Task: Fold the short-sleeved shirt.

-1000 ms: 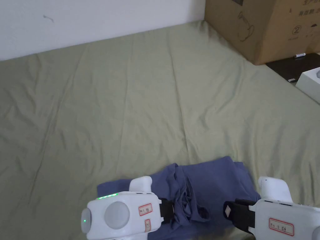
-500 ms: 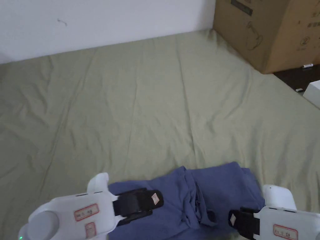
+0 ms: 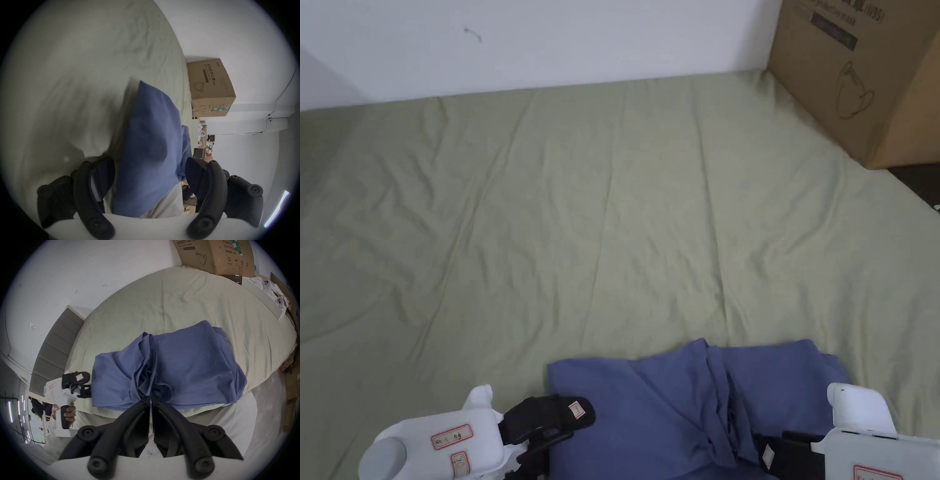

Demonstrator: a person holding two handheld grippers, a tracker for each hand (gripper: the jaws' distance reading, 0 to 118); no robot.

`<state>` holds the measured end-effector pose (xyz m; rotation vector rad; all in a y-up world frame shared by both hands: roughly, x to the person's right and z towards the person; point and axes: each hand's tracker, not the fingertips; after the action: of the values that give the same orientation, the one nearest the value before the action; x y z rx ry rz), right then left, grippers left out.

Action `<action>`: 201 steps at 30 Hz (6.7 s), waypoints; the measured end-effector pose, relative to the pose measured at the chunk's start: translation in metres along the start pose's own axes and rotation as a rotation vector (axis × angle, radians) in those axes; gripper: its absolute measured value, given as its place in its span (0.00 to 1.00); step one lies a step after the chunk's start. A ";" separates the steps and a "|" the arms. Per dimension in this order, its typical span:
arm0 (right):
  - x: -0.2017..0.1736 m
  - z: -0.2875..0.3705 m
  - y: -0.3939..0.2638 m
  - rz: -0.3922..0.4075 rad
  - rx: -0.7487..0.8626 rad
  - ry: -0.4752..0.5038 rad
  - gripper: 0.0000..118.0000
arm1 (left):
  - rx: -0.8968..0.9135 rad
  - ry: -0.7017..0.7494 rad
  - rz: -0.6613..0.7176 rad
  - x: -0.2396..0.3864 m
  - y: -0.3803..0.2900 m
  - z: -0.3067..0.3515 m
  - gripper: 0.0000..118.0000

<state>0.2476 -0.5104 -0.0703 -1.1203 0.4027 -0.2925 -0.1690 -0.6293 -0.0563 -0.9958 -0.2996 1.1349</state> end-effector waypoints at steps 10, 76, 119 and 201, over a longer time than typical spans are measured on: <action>-0.009 -0.006 0.003 -0.004 -0.029 0.014 0.03 | -0.056 -0.052 0.008 -0.018 0.008 0.001 0.09; 0.070 -0.003 -0.021 -0.202 -0.019 0.009 0.03 | -0.253 0.416 -0.387 0.123 -0.043 -0.094 0.06; -0.061 -0.129 0.056 0.171 -0.226 -0.002 0.03 | -0.119 -0.145 0.105 -0.016 0.033 0.005 0.93; -0.186 0.097 0.015 0.443 0.812 -0.100 0.79 | 1.008 0.701 -0.873 0.234 -0.119 0.154 0.99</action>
<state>0.1266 -0.3473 -0.0172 -0.2339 0.3791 0.0068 -0.0950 -0.3583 0.0609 -0.2207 0.3750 0.0165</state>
